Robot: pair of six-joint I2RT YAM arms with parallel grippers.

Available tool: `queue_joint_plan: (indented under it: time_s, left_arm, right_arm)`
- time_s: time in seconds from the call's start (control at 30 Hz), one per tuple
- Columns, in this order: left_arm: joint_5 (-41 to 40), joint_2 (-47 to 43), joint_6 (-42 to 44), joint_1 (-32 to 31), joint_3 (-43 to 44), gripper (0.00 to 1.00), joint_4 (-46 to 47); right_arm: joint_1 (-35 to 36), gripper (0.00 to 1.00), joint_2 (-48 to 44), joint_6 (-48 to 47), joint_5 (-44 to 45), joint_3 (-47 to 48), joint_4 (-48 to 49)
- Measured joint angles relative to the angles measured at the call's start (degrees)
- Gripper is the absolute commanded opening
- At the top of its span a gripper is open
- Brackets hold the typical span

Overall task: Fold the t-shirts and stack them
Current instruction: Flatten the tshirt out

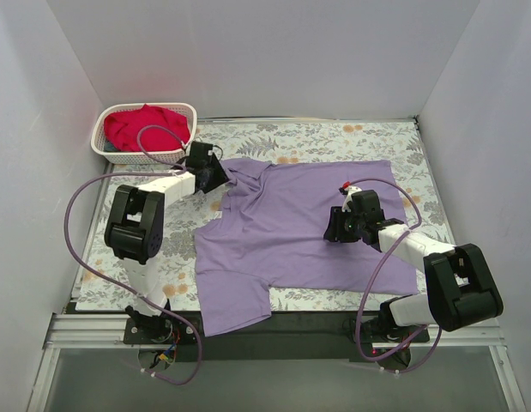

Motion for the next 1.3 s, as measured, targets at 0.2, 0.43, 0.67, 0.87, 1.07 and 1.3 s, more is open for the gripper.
queue_joint_plan:
  time_s: [0.2, 0.43, 0.67, 0.87, 1.07, 1.3]
  left_arm:
    - [1.95, 4.57, -0.33, -0.04, 0.72, 0.41, 1.09]
    - [3.34, 7.04, 0.26, -0.02, 2.71, 0.38, 4.04]
    - [4.83, 8.09, 0.35, -0.02, 3.10, 0.37, 6.58]
    - [6.47, 8.52, -0.24, -0.02, 3.13, 0.31, 7.61]
    - [7.17, 9.73, -0.44, -0.02, 3.37, 0.10, 9.05]
    - [6.95, 11.93, 2.56, 0.57, 5.90, 0.00, 9.97]
  right_arm:
    - [0.00, 0.42, -0.07, -0.04, -0.04, -0.13, 0.15]
    - [-0.02, 0.42, -0.50, -0.22, -0.17, -0.72, 0.74]
    - [-0.04, 0.42, -0.83, -0.22, -0.20, -1.11, 1.11]
    - [-0.04, 0.42, -0.83, -0.22, -0.20, -1.11, 1.11]
    - [-0.04, 0.42, -0.83, -0.22, -0.20, -1.11, 1.11]
    - [-0.04, 0.42, -1.16, -0.24, -0.13, -1.49, 1.33]
